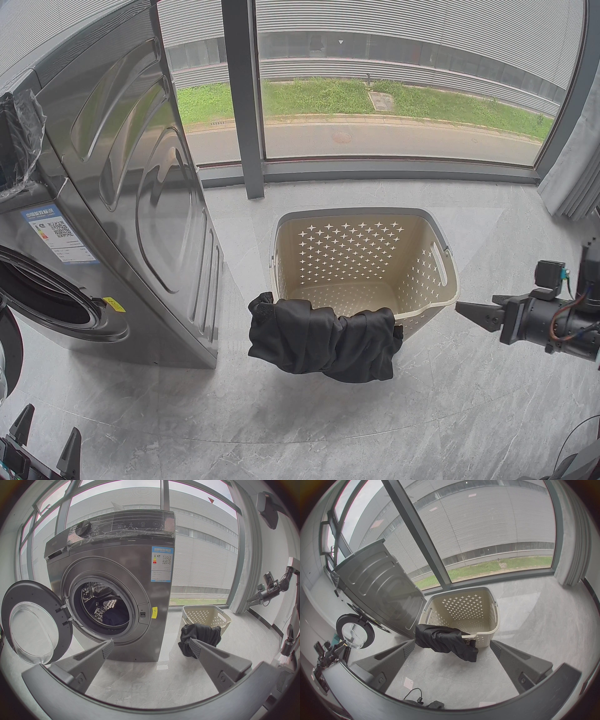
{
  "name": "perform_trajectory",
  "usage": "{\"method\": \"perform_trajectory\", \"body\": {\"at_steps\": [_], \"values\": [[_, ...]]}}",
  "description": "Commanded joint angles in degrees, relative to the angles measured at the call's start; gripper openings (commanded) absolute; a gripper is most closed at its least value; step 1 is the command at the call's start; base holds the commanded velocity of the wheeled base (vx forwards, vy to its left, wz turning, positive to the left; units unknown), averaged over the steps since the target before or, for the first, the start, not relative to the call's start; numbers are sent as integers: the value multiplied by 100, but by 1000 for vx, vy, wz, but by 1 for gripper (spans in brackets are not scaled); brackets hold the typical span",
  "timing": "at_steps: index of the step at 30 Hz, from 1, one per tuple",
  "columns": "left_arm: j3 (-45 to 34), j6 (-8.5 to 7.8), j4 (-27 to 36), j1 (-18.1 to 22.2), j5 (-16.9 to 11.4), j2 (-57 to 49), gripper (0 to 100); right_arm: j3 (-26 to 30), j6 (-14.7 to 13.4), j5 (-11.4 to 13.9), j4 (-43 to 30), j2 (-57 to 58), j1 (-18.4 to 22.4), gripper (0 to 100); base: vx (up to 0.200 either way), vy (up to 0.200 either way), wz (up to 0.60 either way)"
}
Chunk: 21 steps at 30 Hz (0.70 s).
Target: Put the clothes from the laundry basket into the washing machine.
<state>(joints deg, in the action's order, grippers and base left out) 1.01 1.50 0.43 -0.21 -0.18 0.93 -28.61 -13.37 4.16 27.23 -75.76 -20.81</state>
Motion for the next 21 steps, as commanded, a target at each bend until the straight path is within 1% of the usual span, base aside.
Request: {"method": "perform_trajectory", "body": {"at_steps": [1,4,8,11,12,13,15,19,21], "values": [[-84,-1,1,3,1,-75,100,-531,-166,-91,98,-1283,-108,100,0,0,0],[-84,-1,1,3,1,-75,100,-707,-192,-275,98,-1591,-143,100,0,0,0],[-84,8,1,3,1,-75,100,-927,-218,-337,98,-2012,-151,100,0,0,0],[-84,17,1,3,1,-75,100,-1094,-289,-504,98,-2276,-231,100,0,0,0],[-84,8,1,3,1,-75,100,-1094,-289,-504,98,-2276,-231,100,0,0,0],[-84,17,1,3,1,-75,100,-1235,-350,-662,98,-2505,-301,100,0,0,0],[-84,17,1,3,1,-75,100,-1349,-412,-776,98,-2680,-380,100,0,0,0],[-84,17,1,3,1,-75,100,-1586,-711,-1075,98,-3006,-573,100,0,0,0],[-84,17,1,3,1,-75,100,-1683,-763,-1163,98,-3155,-626,100,0,0,0]]}}
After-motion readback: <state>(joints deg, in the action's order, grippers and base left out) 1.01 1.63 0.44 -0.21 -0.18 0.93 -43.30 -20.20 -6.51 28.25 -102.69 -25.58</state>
